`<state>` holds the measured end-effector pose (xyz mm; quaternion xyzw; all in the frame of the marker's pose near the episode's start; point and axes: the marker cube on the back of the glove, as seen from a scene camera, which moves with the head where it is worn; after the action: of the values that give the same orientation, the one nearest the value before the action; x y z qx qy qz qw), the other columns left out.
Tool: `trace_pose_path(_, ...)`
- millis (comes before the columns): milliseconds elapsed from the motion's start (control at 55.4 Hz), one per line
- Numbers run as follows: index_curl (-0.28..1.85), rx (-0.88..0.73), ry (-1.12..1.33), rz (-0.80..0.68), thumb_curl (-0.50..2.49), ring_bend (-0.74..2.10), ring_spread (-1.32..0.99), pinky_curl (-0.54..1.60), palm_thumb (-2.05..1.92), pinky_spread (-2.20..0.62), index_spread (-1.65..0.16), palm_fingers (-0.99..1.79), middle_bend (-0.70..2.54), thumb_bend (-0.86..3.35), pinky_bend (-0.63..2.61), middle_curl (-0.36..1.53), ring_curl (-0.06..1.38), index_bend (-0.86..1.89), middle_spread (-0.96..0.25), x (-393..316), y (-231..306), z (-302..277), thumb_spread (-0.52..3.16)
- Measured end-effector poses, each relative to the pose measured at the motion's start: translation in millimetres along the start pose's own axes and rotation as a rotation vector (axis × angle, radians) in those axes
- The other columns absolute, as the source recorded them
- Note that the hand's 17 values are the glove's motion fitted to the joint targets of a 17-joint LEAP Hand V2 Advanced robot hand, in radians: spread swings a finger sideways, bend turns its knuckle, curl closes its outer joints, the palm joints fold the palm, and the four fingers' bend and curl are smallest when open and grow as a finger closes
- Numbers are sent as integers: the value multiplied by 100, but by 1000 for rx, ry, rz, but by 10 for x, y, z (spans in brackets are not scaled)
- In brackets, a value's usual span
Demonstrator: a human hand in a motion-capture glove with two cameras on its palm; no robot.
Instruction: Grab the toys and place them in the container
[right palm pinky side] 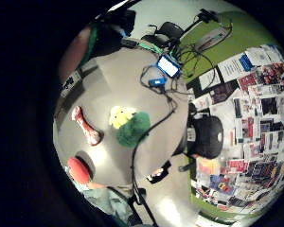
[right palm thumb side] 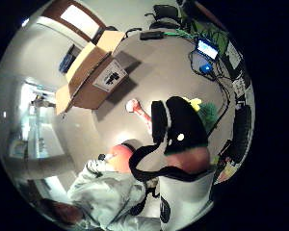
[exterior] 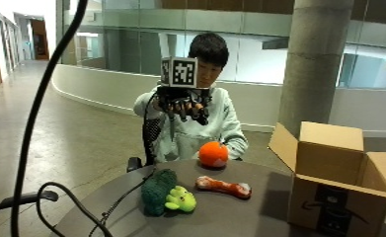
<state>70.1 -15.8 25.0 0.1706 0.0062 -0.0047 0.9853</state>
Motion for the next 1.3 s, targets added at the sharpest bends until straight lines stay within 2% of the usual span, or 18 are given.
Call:
trace_pose_path(162,30,-116,-40,-28,23,40,-11,33,3,-1,-27,-3,17,16,71,27,19,15,-4,298,42,483,154)
trace_pose_path(289,28,-201,-46,67,23,35,-9,34,-1,-1,-27,-12,15,11,75,27,19,12,-3,410,155,1067,148)
trace_pose_path(469,26,-557,-38,172,25,23,-3,35,-1,1,-27,-28,11,1,76,25,19,10,-1,420,432,1898,130)
trace_pose_path(577,24,-516,48,188,27,14,-1,34,2,2,-27,-32,12,-1,74,24,17,9,0,496,384,2135,119)
trace_pose_path(703,22,-440,-31,196,32,24,2,40,25,2,-28,-9,9,9,100,20,19,10,1,563,289,2209,122)
trace_pose_path(830,16,-397,-108,196,34,65,-2,41,38,-8,-29,19,19,14,111,21,28,4,-1,644,216,2235,125)
trace_pose_path(938,13,-311,-158,197,40,99,-18,41,55,-23,-26,64,36,24,113,28,39,10,-9,651,179,2269,133)
trace_pose_path(974,13,-278,-172,197,41,101,-21,41,57,-26,-25,63,37,25,114,29,40,12,-11,640,158,2279,134)
trace_pose_path(1100,17,-220,-167,183,52,115,-30,46,69,-33,-25,90,54,25,118,38,49,22,-19,576,127,2284,110)
trace_pose_path(1190,21,-264,-202,153,58,117,-35,47,73,-35,-27,103,66,24,116,44,51,33,-24,462,125,2202,98)
trace_pose_path(1298,28,-294,-233,95,65,120,-38,49,75,-37,-29,104,76,23,113,52,56,48,-27,248,94,1887,84)
